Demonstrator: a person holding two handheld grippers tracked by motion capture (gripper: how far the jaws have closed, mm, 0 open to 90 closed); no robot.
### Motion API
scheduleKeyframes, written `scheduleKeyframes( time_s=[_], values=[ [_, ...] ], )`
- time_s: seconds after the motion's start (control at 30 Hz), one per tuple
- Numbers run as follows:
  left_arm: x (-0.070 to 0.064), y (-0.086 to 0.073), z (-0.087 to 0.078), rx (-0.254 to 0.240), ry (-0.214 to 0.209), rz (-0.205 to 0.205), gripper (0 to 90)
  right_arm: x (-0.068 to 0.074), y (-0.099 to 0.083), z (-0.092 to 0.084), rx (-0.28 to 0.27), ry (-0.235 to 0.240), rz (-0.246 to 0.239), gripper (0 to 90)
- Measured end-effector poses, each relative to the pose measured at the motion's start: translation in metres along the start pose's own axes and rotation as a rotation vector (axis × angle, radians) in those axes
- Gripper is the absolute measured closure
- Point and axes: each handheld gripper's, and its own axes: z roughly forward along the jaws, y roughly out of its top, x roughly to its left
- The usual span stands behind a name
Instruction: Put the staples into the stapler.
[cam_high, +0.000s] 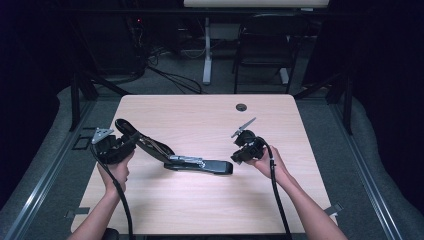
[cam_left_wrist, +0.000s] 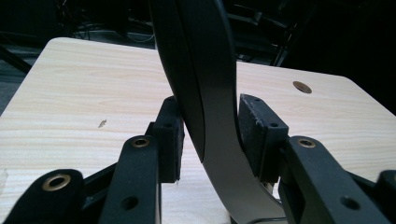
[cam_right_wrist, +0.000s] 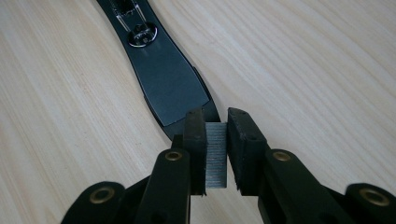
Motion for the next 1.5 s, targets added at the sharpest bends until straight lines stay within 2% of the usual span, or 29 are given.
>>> scheduleKeyframes(
  time_s=[0.67, 0.83, 1.5],
  values=[
    [-0.001, -0.001, 0.0, -0.015, -0.008, 0.01, 62.0, 0.006, 0.03, 0.006, -0.037, 0.044, -0.064, 78.6],
    [-0.001, -0.001, 0.0, -0.018, -0.009, 0.012, 62.0, 0.007, 0.036, 0.009, -0.051, 0.056, -0.064, 78.6],
    [-0.002, -0.001, 0.0, -0.019, -0.009, 0.014, 61.9, 0.018, 0.068, 0.02, -0.055, 0.095, -0.144, 78.6]
  ],
)
